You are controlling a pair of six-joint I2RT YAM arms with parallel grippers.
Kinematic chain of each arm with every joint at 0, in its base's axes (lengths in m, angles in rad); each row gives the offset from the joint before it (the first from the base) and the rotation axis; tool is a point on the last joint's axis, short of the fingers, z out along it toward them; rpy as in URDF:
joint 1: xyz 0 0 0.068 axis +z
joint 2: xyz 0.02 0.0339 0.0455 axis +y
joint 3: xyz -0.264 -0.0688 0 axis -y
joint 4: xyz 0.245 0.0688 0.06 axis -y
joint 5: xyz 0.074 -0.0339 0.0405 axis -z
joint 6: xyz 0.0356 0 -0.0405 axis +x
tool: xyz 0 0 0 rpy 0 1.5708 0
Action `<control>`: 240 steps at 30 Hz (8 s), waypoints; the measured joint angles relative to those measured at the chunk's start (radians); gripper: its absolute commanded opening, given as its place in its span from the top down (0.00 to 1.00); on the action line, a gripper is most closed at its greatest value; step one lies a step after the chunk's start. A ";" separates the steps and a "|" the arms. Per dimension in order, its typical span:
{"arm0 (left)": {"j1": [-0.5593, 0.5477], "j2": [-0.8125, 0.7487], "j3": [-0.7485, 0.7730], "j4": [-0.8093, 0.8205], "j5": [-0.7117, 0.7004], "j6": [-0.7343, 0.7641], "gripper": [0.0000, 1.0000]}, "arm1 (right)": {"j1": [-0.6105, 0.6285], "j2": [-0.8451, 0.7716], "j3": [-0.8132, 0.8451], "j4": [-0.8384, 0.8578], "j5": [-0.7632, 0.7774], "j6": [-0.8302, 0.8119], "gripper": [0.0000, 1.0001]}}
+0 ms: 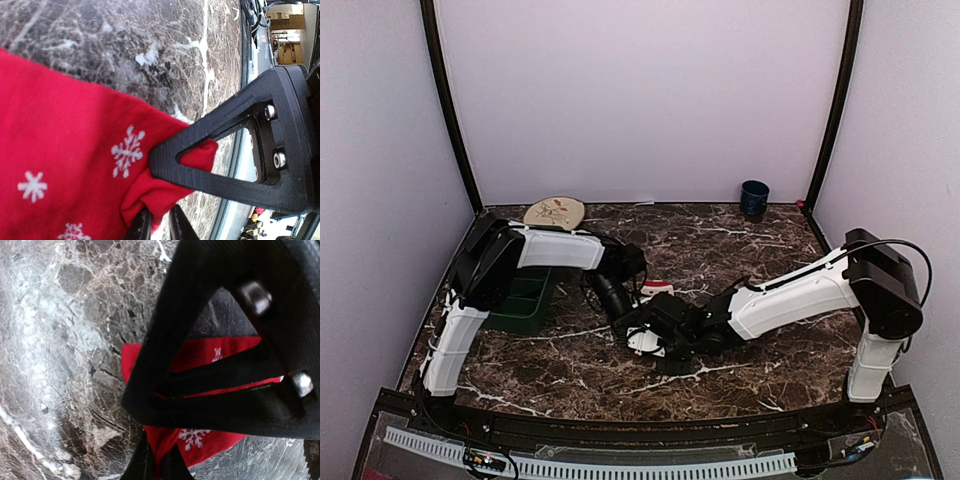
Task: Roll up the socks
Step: Roll the sock at the center of the board.
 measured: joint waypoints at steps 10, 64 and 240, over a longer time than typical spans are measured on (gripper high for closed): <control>0.024 -0.026 -0.010 0.012 -0.050 -0.038 0.73 | -0.015 0.016 0.037 -0.035 -0.035 0.044 1.00; -0.048 -0.664 -0.848 0.905 -0.578 -0.216 0.63 | -0.314 0.109 0.054 -0.096 -0.961 0.597 1.00; -0.047 -0.020 -0.030 0.063 0.013 0.068 1.00 | 0.066 -0.088 -0.122 0.091 0.087 0.007 0.49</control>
